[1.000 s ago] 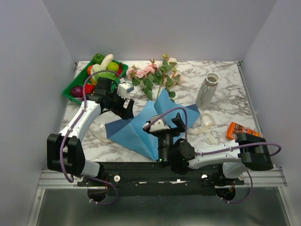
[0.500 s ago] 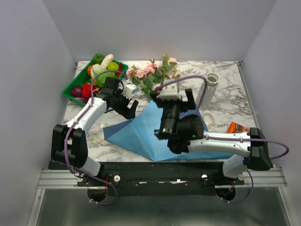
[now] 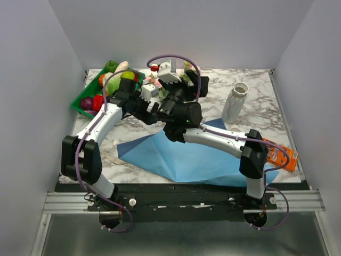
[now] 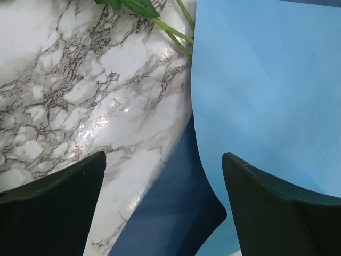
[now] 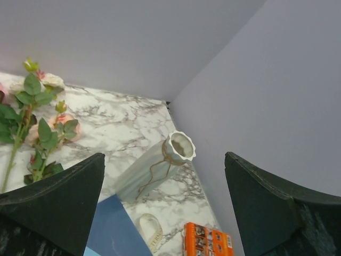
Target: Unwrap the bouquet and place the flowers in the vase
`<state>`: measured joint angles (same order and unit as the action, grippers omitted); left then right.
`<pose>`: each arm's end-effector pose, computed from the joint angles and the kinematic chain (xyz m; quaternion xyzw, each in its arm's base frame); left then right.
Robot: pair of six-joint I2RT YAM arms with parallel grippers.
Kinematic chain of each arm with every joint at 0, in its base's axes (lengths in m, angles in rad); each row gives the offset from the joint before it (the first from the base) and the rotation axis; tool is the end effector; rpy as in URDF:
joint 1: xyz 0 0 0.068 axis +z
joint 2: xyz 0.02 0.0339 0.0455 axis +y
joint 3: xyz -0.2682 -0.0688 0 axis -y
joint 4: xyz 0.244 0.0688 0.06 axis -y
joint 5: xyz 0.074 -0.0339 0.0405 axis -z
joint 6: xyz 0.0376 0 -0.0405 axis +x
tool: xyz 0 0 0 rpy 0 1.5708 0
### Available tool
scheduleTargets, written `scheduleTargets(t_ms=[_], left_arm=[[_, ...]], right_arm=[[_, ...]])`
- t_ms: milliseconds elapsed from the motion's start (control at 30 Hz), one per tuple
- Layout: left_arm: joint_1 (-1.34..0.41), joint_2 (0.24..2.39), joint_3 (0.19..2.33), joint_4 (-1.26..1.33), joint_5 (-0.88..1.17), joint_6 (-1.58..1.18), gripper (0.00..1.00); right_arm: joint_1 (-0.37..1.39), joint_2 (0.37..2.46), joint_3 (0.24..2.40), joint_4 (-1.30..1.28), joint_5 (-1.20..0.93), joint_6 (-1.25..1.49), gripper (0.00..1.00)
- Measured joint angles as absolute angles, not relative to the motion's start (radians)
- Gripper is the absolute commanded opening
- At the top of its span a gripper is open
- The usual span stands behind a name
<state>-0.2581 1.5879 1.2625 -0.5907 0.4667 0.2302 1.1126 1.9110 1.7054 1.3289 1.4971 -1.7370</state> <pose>0.3249 -0.1033 0.2752 0.2948 0.8759 -0.2233 0.3097 0.2078 0.3366 0.4445 -0.0643 0.6802 -0.3631 0.6335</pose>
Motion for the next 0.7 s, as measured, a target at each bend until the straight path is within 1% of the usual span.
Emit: scheduleTargets(t_ms=[100, 167, 200, 267, 333, 367, 433, 467, 567, 633, 700], left_arm=[[-0.241, 1.516, 1.225, -0.570, 0.440, 0.219, 0.99], [-0.229, 1.451, 1.214, -0.571, 0.397, 0.219, 0.99], [-0.224, 1.427, 1.214, -0.569, 0.381, 0.219, 0.99], [-0.207, 1.383, 1.221, -0.567, 0.360, 0.219, 0.99], [-0.192, 1.375, 1.248, -0.579, 0.363, 0.224, 0.99], [-0.186, 1.384, 1.260, -0.585, 0.373, 0.228, 0.99], [-0.182, 1.415, 1.280, -0.604, 0.403, 0.242, 0.99], [-0.189, 1.441, 1.285, -0.620, 0.423, 0.254, 0.99], [-0.229, 1.522, 1.285, -0.675, 0.475, 0.288, 0.99], [-0.262, 1.578, 1.285, -0.705, 0.503, 0.305, 0.99], [-0.292, 1.632, 1.286, -0.727, 0.522, 0.317, 0.98]], right_arm=[[1.067, 1.946, 1.759, 1.320, 1.502, -1.784, 1.00], [1.018, 1.967, 1.840, 1.318, 1.502, -1.818, 1.00], [0.989, 1.973, 1.883, 1.313, 1.488, -1.805, 1.00], [0.949, 1.949, 1.892, 1.269, 1.452, -1.678, 1.00], [0.894, 1.887, 1.927, 0.870, 1.338, -1.240, 1.00], [0.873, 1.874, 1.997, 0.624, 1.227, -1.036, 1.00], [0.824, 1.847, 2.123, 0.257, 1.012, -0.707, 1.00], [0.805, 1.819, 2.151, 0.128, 0.932, -0.583, 1.00], [0.764, 1.704, 2.108, -0.108, 0.767, -0.319, 0.97], [0.761, 1.615, 1.985, -0.176, 0.694, -0.192, 0.91], [0.767, 1.522, 1.818, -0.226, 0.637, -0.095, 0.85]])
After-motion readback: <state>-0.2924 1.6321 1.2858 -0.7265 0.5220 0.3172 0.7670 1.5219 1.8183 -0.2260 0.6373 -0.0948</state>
